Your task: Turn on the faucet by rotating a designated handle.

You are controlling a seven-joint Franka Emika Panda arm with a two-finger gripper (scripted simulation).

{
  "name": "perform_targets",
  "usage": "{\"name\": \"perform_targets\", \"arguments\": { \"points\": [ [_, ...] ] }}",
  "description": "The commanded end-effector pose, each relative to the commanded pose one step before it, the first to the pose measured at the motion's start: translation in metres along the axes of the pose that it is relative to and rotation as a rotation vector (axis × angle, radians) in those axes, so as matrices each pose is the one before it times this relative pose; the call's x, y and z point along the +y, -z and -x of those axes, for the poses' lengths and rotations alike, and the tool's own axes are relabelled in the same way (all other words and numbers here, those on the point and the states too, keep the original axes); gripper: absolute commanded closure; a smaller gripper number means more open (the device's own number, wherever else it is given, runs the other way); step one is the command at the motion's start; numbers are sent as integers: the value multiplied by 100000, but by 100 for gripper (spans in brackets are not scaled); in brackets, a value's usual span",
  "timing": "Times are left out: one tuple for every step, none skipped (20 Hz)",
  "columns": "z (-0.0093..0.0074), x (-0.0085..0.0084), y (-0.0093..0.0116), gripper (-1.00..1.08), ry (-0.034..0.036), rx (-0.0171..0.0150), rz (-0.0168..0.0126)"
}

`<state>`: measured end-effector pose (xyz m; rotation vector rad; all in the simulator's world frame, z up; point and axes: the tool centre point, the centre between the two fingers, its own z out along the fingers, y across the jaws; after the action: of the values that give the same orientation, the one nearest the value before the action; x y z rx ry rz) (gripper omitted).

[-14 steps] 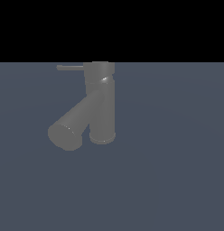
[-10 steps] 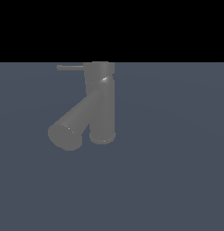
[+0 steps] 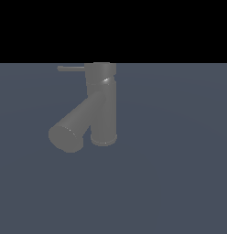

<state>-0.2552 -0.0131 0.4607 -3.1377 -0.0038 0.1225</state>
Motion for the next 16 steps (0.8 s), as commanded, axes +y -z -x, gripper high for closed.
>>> {"name": "perform_targets", "arguments": {
  "points": [
    [-76, -22, 7, 108, -341, 29, -140],
    [-82, -30, -5, 108, -327, -11, -148],
    [-106, -37, -7, 108, -427, -14, -191],
    [-129, -42, -6, 108, -530, -4, -219],
    [-152, -45, -6, 108, -631, 5, -244],
    [-172, -51, -7, 108, -723, 10, -270],
    [-189, -58, -8, 108, -794, 10, -290],
    [-204, -65, -11, 108, -864, 5, -313],
    [-220, -74, -14, 108, -936, -5, -339],
    [-240, -84, -18, 108, -1027, -15, -369],
    [-260, -95, -22, 108, -1118, -22, -394],
    [-283, -106, -26, 108, -1230, -30, -423],
    [-304, -118, -32, 108, -1333, -40, -447],
    [-324, -133, -38, 108, -1438, -54, -471],
    [-345, -149, -45, 108, -1549, -69, -494],
    [-367, -165, -53, 108, -1667, -85, -515]
  ]
}}
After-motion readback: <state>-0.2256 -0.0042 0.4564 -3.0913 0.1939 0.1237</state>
